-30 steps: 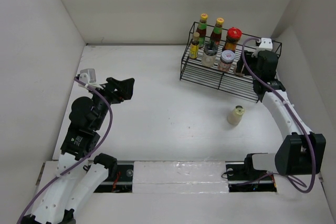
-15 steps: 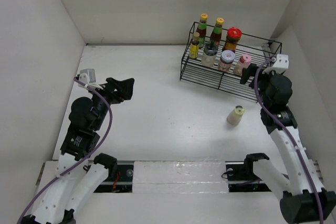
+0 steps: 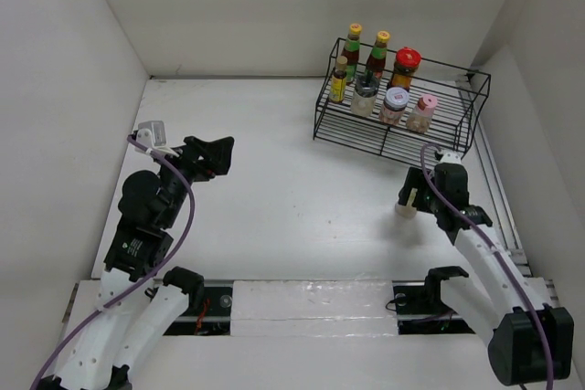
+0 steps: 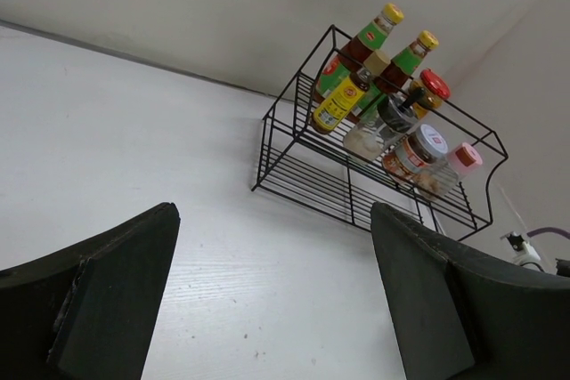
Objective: Organize the condiment bottles
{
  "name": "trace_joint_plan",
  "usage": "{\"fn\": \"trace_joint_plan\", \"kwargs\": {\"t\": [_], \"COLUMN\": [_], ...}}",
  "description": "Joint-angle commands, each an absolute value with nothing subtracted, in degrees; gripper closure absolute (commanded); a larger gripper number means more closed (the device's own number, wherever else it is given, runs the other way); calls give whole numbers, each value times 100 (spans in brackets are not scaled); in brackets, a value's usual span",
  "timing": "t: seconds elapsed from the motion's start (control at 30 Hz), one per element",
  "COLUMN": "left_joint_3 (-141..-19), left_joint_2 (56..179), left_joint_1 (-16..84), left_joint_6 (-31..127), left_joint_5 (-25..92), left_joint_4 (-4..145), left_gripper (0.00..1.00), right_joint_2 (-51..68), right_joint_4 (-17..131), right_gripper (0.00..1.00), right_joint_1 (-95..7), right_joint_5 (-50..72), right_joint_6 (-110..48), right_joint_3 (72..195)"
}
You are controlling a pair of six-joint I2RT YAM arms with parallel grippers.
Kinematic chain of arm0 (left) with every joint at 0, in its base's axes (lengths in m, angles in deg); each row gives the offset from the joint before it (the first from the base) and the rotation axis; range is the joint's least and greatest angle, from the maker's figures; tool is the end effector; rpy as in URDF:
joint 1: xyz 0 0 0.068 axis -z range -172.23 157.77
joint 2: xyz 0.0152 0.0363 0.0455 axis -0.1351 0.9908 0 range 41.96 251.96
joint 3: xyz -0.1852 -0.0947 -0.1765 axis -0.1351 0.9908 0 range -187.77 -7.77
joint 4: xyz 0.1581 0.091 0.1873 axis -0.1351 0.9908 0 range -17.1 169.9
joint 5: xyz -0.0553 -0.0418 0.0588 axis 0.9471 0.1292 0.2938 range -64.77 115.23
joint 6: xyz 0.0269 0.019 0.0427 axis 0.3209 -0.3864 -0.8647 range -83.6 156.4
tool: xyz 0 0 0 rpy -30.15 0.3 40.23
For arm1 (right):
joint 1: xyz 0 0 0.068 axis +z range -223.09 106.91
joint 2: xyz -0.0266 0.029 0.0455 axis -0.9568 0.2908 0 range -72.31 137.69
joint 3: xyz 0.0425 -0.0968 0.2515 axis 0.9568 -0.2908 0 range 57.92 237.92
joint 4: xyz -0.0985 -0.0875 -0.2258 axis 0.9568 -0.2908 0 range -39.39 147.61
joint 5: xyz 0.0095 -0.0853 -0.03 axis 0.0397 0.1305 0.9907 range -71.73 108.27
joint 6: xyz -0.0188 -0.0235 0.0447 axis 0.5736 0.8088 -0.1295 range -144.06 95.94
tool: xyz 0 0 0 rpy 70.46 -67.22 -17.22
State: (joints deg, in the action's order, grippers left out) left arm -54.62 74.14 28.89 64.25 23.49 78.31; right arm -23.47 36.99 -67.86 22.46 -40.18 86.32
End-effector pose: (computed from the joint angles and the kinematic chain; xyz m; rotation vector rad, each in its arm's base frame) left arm 0.1184 -0.0446 0.3918 -0.1105 1.4403 -0.6842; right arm 0.1788 0.0137 0.2110 0.2547 2.2734 0.1107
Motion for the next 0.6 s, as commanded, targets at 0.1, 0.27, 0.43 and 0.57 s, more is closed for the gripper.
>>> {"fn": "trace_joint_plan", "kwargs": {"t": [0.1, 0.27, 0.43, 0.57], "left_joint_3": [-5497, -5497, -5497, -5497], "left_joint_2": [7342, 7342, 7403, 7465], "left_joint_1": [2860, 2860, 2860, 2920], "left_joint_6": [6347, 6347, 6347, 6347], "left_joint_5": [2373, 2321, 2321, 2452], "left_joint_4": [7580, 7580, 7580, 7580], "left_gripper": [15, 15, 15, 14], "right_joint_2": [-2055, -2002, -2694, -2986], "right_joint_4": [4170, 4170, 3670, 3924], "right_gripper": [21, 46, 48, 48], "right_joint_1": [-6729, -6553, -6150, -6087], "right_joint_5": [2406, 2732, 3373, 4135], "right_joint_6": [-4023, -3962, -3909, -3593], "right_joint_3": [8920, 8991, 9596, 10334]}}
